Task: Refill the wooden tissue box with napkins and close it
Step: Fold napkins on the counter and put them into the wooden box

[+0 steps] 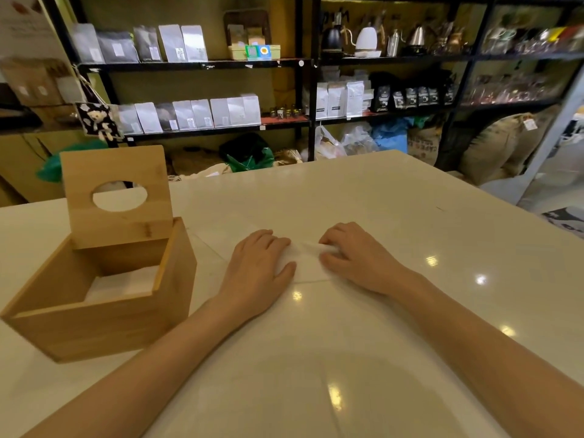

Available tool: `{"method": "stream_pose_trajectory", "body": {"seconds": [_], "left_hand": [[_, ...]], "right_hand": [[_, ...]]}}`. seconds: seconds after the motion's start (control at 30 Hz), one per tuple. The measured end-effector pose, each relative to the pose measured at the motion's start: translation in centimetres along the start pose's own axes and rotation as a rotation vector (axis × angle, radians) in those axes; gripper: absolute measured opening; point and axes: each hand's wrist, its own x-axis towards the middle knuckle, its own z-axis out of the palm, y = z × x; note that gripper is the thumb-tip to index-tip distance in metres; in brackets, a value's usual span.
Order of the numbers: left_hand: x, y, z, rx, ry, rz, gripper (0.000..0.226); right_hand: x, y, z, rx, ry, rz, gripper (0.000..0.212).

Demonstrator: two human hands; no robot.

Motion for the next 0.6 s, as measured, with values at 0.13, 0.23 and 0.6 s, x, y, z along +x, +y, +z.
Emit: {"method": "stream_pose_trajectory", "body": {"seconds": [0.13, 0.23, 0.6], "left_hand": [[-0.2, 0.1, -0.3, -0.072, 0.034, -0.01, 0.077], [-0.3, 0.3, -0.4, -0.079, 0.074, -0.034, 0.067], [-3.4, 2.3, -5.4, -0.623, 0.203, -0.094, 0.014]], "right_hand": [[-0.4, -0.6, 0.1, 0.103, 0.037, -0.007, 0.014], [-0.9, -1.1, -0.5, 0.276, 0.064, 0.043, 0.007], [-4.1, -3.7, -3.5, 0.732, 0.254, 0.1, 0.011]]}}
